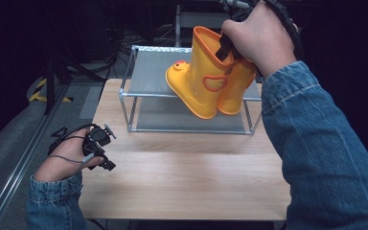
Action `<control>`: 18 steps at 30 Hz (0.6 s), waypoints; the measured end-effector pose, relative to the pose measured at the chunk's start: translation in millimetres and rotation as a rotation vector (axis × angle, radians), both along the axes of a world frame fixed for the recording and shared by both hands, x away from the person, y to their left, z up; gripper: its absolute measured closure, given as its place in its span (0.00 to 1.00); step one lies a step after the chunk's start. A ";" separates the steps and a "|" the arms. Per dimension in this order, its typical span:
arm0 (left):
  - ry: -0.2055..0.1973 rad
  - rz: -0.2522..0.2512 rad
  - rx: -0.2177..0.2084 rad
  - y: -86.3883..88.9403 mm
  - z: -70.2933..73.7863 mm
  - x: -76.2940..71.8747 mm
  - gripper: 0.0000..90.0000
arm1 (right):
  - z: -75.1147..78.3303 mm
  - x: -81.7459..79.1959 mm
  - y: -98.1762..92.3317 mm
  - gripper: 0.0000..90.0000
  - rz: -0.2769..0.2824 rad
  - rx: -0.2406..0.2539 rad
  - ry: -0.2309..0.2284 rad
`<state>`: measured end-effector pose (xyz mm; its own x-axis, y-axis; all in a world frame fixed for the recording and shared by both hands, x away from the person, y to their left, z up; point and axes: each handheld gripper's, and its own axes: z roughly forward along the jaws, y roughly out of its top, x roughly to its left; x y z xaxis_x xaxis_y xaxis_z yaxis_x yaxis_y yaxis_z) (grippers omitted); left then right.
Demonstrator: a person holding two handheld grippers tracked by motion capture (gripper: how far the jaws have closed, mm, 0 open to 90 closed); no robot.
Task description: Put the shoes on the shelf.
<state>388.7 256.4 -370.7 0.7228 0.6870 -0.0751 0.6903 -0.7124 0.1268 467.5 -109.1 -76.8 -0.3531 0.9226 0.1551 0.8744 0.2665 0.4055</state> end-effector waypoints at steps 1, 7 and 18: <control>-0.002 0.003 -0.002 0.3 -0.1 0.1 0.31 | 0.5 3.9 1.6 0.97 -0.007 0.002 0.000; 0.002 -0.009 -0.005 -0.3 0.3 0.5 0.31 | 1.2 26.6 9.6 0.97 -0.060 0.000 0.018; -0.003 -0.007 -0.012 1.6 0.2 0.2 0.31 | -10.0 62.2 19.3 0.97 -0.145 0.006 0.015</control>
<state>388.9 258.0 -370.5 0.7280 0.6808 -0.0808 0.6846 -0.7159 0.1373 529.7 -89.8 -86.7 -0.2139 0.9627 0.1655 0.9096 0.1345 0.3931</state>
